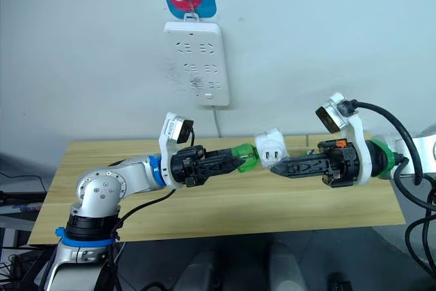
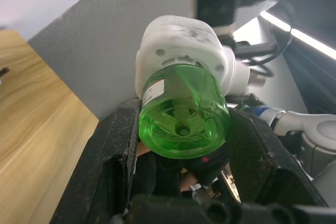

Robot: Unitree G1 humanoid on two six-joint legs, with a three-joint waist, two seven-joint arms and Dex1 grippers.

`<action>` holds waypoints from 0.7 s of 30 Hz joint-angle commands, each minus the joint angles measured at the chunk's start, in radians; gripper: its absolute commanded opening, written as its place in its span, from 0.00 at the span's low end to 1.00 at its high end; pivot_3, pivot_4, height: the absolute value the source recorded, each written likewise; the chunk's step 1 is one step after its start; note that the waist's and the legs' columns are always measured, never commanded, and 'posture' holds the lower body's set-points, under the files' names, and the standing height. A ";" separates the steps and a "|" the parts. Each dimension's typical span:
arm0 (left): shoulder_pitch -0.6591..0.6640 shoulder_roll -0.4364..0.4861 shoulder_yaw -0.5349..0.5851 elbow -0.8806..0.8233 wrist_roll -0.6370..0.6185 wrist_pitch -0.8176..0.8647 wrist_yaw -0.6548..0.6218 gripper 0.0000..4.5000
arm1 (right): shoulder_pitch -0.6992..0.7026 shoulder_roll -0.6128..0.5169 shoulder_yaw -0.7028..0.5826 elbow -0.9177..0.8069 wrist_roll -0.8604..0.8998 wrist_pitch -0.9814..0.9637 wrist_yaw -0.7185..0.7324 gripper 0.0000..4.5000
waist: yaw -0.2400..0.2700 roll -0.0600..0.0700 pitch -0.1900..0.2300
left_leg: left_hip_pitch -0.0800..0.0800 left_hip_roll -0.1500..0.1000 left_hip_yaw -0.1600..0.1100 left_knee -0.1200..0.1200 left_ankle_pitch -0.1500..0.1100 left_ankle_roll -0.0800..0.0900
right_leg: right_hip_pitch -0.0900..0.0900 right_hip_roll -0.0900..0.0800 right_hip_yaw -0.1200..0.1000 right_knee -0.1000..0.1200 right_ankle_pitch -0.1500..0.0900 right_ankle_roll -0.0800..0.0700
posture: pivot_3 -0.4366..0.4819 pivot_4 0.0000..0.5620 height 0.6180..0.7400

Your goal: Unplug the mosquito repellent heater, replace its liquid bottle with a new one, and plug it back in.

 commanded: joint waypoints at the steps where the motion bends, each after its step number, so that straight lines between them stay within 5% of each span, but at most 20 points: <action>1: -0.002 -0.003 -0.003 -0.032 -0.006 -0.010 -0.023 0.49 | -0.089 0.009 0.024 0.019 0.028 -0.023 0.013 0.00 | 0.000 0.000 0.000 | 0.000 0.000 0.000 0.000 0.000 0.000 | 0.000 0.000 0.000 0.000 0.000 0.000 | 0.34 0.44 1.00; 7: 0.006 0.001 -0.006 -0.049 -0.011 -0.002 -0.028 0.49 | -0.237 0.093 0.080 0.152 -0.001 -0.067 -0.149 0.00 | 0.000 0.000 0.000 | 0.000 0.000 0.000 0.000 0.002 -0.003 | 0.000 0.000 0.000 0.000 0.000 0.000 | 0.34 0.43 1.00; 10: 0.014 0.006 -0.011 -0.060 -0.012 0.001 -0.034 0.49 | -0.266 0.141 0.073 0.200 -0.186 -0.076 -0.148 0.00 | 0.001 0.000 0.000 | 0.000 0.000 -0.001 0.000 0.002 -0.003 | 0.000 0.000 0.000 0.000 0.000 0.000 | 0.34 0.43 1.00; 21: 0.018 0.012 -0.005 -0.077 -0.038 0.013 -0.026 0.49 | -0.228 0.215 0.050 0.216 -0.552 -0.042 0.057 0.00 | 0.004 0.000 0.000 | -0.001 0.000 -0.001 -0.001 0.002 -0.004 | -0.001 0.000 0.000 0.000 0.000 0.000 | 0.36 0.42 1.00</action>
